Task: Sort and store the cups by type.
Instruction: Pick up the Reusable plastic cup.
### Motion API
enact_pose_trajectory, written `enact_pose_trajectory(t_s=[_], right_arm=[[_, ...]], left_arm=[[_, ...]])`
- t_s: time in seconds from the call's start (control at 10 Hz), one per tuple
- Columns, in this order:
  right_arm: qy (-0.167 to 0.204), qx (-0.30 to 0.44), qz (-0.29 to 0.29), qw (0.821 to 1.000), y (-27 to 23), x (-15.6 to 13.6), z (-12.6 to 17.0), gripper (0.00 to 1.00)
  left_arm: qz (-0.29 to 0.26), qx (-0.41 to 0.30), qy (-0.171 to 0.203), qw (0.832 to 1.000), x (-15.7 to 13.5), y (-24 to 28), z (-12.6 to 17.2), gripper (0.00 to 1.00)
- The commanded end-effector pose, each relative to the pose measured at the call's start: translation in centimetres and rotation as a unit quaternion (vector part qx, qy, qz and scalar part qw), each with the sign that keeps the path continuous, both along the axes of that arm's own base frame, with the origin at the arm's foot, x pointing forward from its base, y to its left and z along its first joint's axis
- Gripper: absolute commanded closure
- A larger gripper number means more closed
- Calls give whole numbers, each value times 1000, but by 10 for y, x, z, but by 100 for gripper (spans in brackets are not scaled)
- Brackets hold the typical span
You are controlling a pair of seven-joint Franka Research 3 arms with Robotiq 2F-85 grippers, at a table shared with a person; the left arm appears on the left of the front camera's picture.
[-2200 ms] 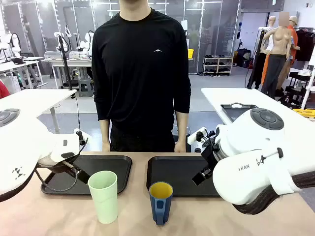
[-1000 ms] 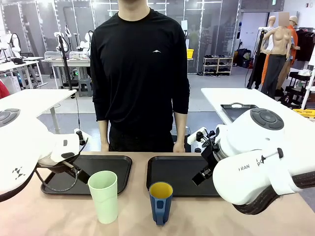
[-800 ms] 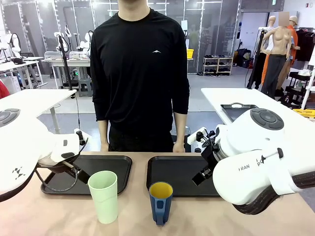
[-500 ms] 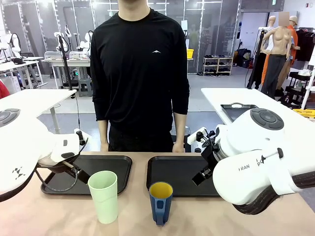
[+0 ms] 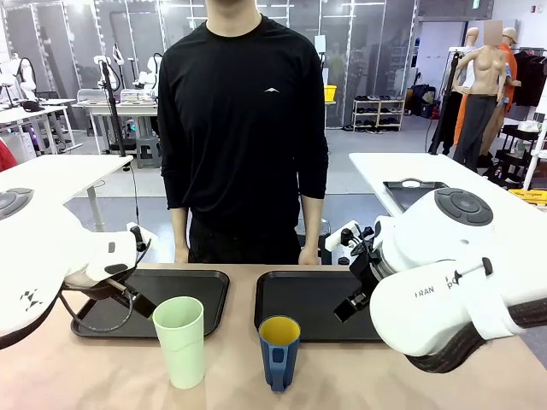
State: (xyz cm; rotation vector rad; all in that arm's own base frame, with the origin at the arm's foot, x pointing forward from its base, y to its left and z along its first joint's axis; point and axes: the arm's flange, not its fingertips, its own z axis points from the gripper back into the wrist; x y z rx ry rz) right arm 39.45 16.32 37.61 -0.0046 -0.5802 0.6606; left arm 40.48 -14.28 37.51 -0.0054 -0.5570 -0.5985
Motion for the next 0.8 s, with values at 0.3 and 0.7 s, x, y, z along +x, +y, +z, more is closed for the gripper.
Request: enact_pose_trajectory(t_s=[0.3,0.7], right_arm=[[-70,-109,-125,984,39,-40,108,0],[-104,-86,-158,978,56,-72,170,0]], left_arm=[[29,-2,-76,997,-25,0,89,0],[-7,-3,-128,992,-66,-22,142,0]])
